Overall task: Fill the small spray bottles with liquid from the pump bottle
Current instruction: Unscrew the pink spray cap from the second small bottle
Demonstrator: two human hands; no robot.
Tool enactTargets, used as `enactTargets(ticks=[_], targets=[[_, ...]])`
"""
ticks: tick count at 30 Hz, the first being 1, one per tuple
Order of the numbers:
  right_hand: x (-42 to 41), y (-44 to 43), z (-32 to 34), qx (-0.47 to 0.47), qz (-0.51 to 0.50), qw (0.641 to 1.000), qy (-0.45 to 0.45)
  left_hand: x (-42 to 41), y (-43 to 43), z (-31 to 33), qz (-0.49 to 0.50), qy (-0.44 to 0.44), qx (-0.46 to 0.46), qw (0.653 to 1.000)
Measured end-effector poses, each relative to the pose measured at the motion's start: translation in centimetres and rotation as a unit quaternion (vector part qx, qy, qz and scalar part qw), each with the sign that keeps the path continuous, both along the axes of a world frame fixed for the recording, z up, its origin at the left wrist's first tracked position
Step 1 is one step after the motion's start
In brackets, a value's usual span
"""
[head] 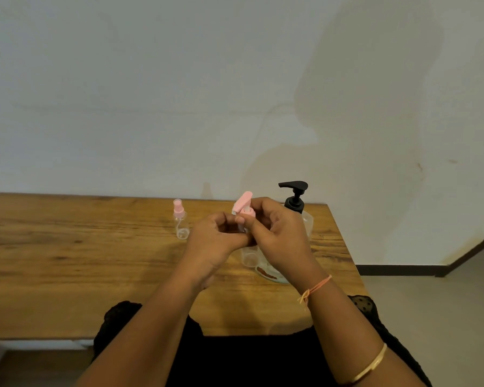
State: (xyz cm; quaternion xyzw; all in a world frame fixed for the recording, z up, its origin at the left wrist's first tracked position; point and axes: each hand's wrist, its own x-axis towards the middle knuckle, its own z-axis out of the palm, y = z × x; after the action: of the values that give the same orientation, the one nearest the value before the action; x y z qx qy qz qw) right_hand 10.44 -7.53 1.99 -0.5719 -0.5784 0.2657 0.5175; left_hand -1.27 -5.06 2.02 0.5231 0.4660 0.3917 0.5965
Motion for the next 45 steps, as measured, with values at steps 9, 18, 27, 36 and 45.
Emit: enactTargets(ticks=[9, 18, 27, 36, 45], targets=[[1.2, -0.5, 1.4, -0.030, 0.103, 0.989, 0.103, -1.0, 0.1, 0.6, -0.073, -0.020, 0.026, 0.997], [0.3, -0.8, 0.7, -0.034, -0.116, 0.987, -0.106, -0.2, 0.3, -0.1, 0.038, 0.243, 0.190, 0.950], [1.1, -0.7, 1.1, -0.120, 0.021, 0.990, -0.069, -0.7, 0.8, -0.6, 0.023, 0.281, 0.238, 0.930], [0.8, -0.7, 1.4, -0.097, 0.050, 0.972, -0.210, -1.1, 0.9, -0.9, -0.005, 0.274, 0.245, 0.930], [0.3, -0.5, 0.7, -0.120, -0.017, 0.955, -0.272, -1.2, 1.1, -1.1, -0.015, 0.305, 0.268, 0.914]])
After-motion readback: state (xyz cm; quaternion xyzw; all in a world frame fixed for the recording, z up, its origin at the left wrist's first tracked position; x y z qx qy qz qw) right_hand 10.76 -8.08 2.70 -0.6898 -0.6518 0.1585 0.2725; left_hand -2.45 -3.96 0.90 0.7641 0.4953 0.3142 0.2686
